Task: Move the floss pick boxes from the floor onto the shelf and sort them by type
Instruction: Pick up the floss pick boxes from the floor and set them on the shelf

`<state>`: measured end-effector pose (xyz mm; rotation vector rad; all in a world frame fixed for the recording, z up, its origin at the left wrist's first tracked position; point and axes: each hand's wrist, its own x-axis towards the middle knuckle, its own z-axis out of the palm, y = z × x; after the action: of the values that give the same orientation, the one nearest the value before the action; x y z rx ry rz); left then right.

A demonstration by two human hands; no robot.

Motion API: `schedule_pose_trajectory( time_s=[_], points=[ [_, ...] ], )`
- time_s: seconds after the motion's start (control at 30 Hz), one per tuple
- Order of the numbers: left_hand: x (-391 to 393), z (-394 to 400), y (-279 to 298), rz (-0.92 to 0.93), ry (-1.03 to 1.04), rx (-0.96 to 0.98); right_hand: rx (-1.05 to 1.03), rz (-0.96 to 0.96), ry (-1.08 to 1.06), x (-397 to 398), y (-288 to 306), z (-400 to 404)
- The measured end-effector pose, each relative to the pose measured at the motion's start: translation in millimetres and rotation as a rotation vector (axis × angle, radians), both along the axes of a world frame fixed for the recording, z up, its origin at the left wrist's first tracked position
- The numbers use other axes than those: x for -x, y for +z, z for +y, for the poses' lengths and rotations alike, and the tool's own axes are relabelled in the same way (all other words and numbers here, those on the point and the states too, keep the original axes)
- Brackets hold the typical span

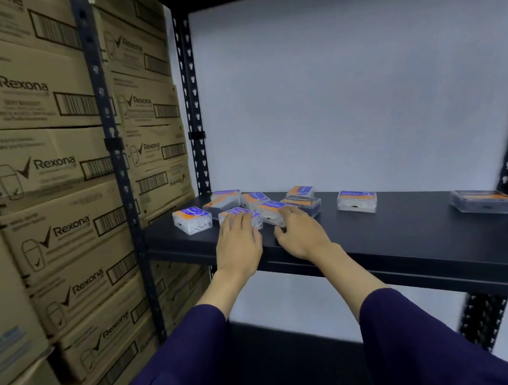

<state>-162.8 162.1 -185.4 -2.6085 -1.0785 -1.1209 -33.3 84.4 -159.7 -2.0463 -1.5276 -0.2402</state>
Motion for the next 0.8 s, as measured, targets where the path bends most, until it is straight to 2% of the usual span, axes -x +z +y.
schedule_pose_trajectory(
  time_s=[0.17, 0.33, 0.43, 0.6, 0.67, 0.8],
  points=[
    [3.2, -14.3, -5.0, -0.127, -0.071, -0.008, -0.278, -0.139, -0.126, 3.7, -6.4, -12.3],
    [10.6, -24.3, 3.1, -0.266, -0.081, 0.086, -0.526, -0.197, -0.150, -6.4, -9.8, -26.3],
    [4.5, -26.4, 15.3, -0.281, 0.000, 0.195, -0.445, -0.091, -0.090, -9.1, -8.8, -28.2],
    [-11.6, -23.3, 35.9, -0.181, 0.124, 0.422, -0.093, 0.101, 0.100, -20.6, -4.7, -20.8],
    [-14.3, -20.2, 39.8, -0.154, 0.138, 0.515, -0.029, 0.096, 0.065, -22.1, -5.6, -19.9],
    [-13.3, -15.0, 43.6, -0.080, 0.108, 0.642, -0.051, 0.084, -0.102, -18.3, -6.7, -26.1]
  ],
)
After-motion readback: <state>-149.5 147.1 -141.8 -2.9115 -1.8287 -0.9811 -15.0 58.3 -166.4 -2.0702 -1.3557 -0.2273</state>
